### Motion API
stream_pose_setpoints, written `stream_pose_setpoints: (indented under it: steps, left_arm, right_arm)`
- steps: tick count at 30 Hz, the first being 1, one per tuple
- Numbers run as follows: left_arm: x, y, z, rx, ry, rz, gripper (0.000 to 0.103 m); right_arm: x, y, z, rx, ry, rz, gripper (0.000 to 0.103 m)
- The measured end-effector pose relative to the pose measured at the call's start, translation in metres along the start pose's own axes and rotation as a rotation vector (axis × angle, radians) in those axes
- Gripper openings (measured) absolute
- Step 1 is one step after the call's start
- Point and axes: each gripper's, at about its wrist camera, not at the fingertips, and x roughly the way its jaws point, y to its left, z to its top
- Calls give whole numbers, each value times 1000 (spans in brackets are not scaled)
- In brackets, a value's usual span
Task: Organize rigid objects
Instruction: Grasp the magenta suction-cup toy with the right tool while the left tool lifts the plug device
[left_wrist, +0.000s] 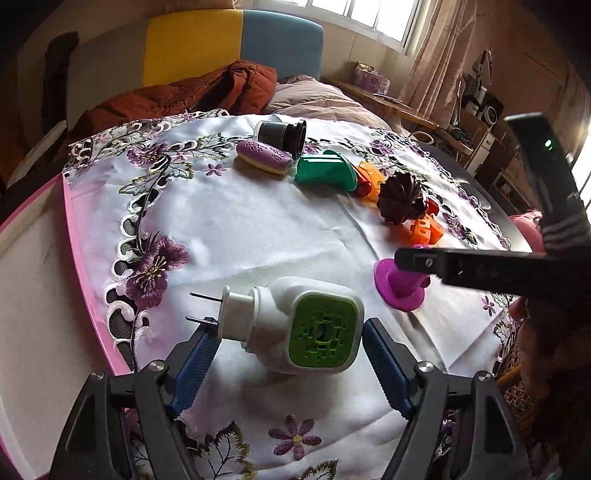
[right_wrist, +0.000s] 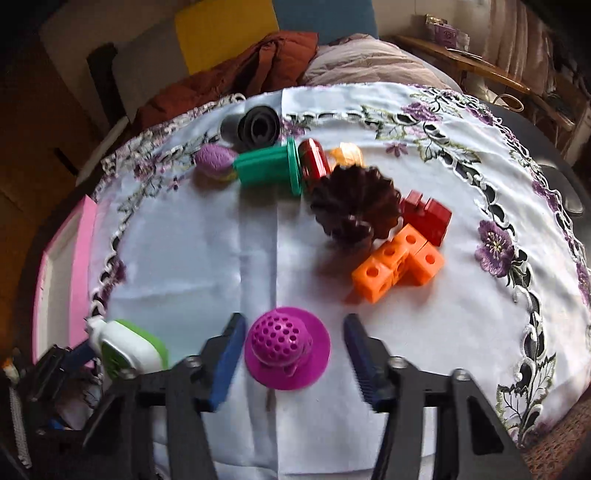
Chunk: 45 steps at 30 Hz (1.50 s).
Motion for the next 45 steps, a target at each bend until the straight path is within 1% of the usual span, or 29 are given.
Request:
stream_pose_setpoints:
  steps: [1,3,5,10,19,25,34,39,42,45]
  left_arm:
    - [-3,0,-1,-2,-8,-2,80]
    - [-10,1,0,-1,-26,0,80]
    - [-20,4,0,-9,-47,-3,80]
    - [-44,15,4,-56,-100,4,80]
    - [-84,41,6,-126,-173,124,80]
    - [-102,57,3,-172,-201,207,80]
    - [-122,76,-1,-221,-229,291,80]
    - [-132,96,-3,-263,-242,342,80]
    - [-134,113,-6,-298,-234,363,80]
    - [-133,127,-9,-313,-223,379,80]
  right_arm:
    - [6,3,-3,-17,17,-22,34]
    - [8,8,-6,-50,6,-41,34]
    - [9,9,-6,-60,11,-14,34]
    - [9,15,-7,-90,11,-20,34]
    - [10,21,-10,-125,6,-46,34]
    - [10,23,-10,-135,3,-53,35]
    - [11,24,-11,-142,-3,-63,35]
    - [10,26,-14,-151,-21,-75,34]
    - [10,29,-15,-176,-33,-91,34]
    - [10,28,-14,-172,-33,-85,34]
